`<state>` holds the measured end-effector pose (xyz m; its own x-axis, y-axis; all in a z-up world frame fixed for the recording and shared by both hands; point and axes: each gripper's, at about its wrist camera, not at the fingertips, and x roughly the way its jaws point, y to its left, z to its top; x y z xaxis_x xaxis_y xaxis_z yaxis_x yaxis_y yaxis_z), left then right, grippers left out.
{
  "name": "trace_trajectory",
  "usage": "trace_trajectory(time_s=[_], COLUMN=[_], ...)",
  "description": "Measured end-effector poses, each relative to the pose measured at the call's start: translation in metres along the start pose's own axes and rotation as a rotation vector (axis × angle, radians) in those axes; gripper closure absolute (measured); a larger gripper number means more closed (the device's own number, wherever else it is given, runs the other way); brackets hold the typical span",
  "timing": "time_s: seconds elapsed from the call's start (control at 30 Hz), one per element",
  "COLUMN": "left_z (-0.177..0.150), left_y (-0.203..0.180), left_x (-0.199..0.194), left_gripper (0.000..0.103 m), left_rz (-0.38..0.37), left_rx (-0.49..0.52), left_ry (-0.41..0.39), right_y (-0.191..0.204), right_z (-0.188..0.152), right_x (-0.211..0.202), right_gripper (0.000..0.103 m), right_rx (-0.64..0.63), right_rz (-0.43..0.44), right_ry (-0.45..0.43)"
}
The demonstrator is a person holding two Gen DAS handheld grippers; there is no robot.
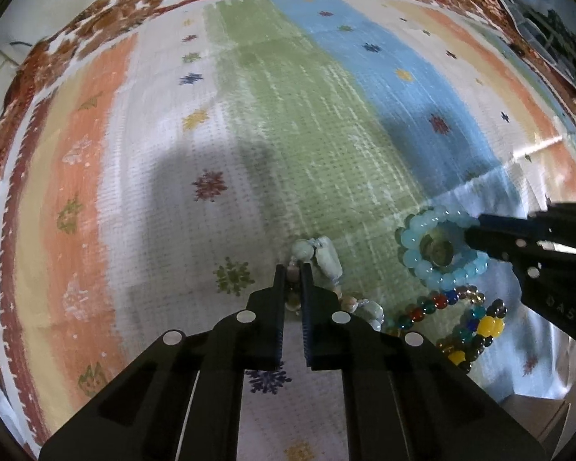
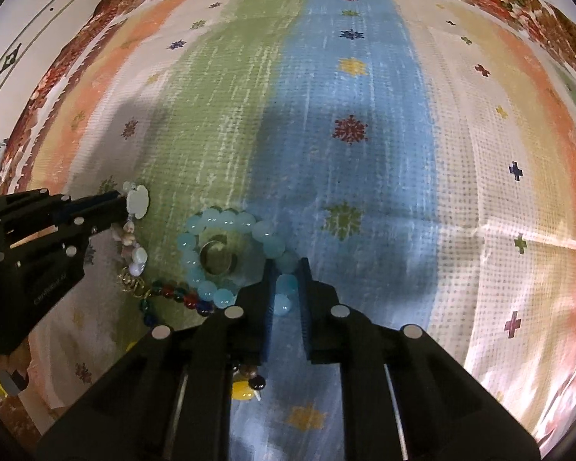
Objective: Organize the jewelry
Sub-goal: 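Grasp the white pearl bracelet with the left tool while the right tool grasps the light blue bracelet, then lift the pearl bracelet with the left tool while the right tool carries the blue bracelet toward the tin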
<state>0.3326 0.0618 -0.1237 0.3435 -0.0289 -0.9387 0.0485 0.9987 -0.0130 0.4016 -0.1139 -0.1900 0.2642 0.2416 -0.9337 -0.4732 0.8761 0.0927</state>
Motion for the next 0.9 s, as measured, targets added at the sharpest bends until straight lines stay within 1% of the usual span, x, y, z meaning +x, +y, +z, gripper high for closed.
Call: trace_trajectory(time_s=[0.1,0.2,0.33,0.5,0.63,0.9], left_z=[0.001,0.002,-0.001,-0.01,-0.019,-0.03], left_y=[0.003,0.003,0.002,0.003,0.005,0.002], left_x=[-0.011,-0.023,-0.033,-0.042,-0.058,-0.083], left_gripper=[0.096,0.096,0.096,0.096,0.096,0.096], left_rz=[-0.018,-0.038,-0.043,-0.048,-0.082,-0.104], left_rx=[-0.013,-0.017,-0.013,-0.026,-0.054,-0.085], left_ry=[-0.023,-0.041,-0.059,-0.065,-0.089,-0.138], right_y=[0.002,0.008,0.017,0.021,0.022,0.024], right_z=[-0.003,-0.004,-0.006,-0.009,-0.017,-0.034], right_x=[-0.008,-0.023,-0.041,-0.057,-0.067,-0.09], right_gripper=[0.09,0.09,0.09,0.09,0.09,0.09], right_rx=[-0.002,-0.01,-0.022,-0.028,-0.042,-0.022], right_rz=[0.008,0.03,0.052,0.063,0.061,0.083], right_ry=[-0.01,-0.037,-0.074,-0.101,-0.112,-0.143])
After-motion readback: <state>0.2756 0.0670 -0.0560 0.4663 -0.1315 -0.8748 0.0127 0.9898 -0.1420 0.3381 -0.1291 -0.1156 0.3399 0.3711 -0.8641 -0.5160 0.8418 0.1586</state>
